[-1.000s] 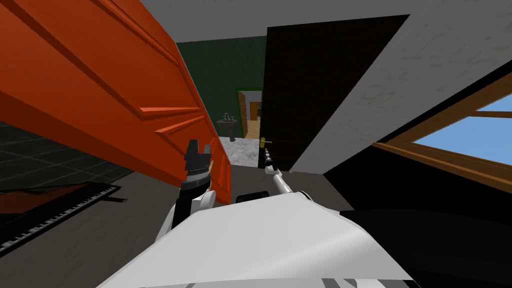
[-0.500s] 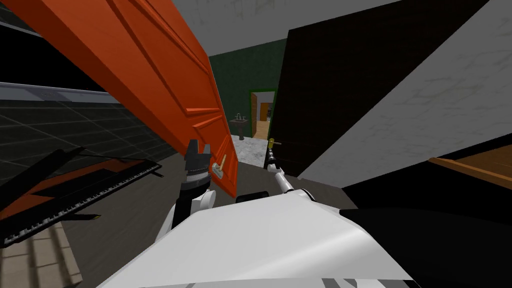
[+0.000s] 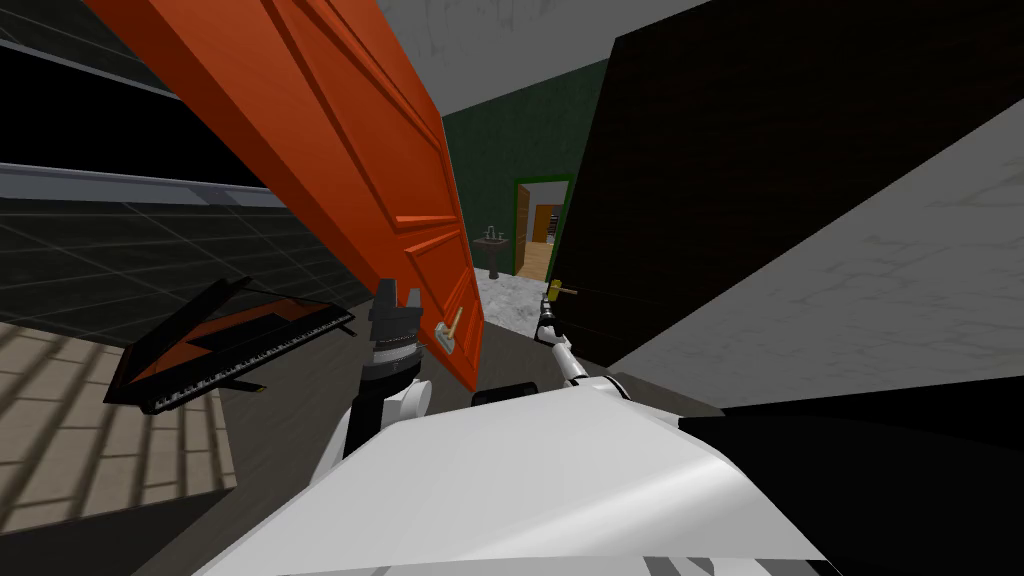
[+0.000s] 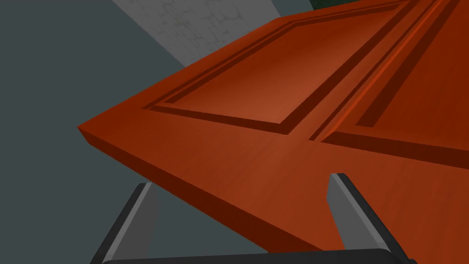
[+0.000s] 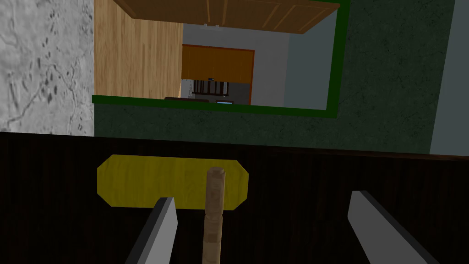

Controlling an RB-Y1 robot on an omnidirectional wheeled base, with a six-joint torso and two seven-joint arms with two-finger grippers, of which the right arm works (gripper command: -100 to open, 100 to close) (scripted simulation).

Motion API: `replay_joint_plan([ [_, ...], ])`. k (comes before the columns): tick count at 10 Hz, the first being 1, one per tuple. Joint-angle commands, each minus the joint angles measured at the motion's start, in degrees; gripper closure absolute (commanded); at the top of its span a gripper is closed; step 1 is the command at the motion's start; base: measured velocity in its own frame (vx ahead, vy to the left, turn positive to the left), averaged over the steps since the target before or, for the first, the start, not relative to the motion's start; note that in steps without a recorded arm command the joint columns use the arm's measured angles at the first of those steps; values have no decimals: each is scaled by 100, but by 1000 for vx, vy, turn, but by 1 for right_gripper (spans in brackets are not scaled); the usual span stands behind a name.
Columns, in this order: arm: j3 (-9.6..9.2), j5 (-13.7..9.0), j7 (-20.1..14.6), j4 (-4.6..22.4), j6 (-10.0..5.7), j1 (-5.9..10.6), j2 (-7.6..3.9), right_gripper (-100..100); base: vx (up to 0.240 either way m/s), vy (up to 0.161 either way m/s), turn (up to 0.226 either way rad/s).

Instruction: Pull the door open

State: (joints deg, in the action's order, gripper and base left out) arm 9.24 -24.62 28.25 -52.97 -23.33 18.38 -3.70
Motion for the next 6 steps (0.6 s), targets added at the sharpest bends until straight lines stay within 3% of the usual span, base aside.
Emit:
replay_joint_plan([
  [1,198,-26,68,120,-61,101,-3,-100,71,-49,284],
  [4,584,-73,204,298,-152,251,67,-100,103,-103,138],
  [6,822,-102,288,407,-209,343,139,-100,106,-131,40],
])
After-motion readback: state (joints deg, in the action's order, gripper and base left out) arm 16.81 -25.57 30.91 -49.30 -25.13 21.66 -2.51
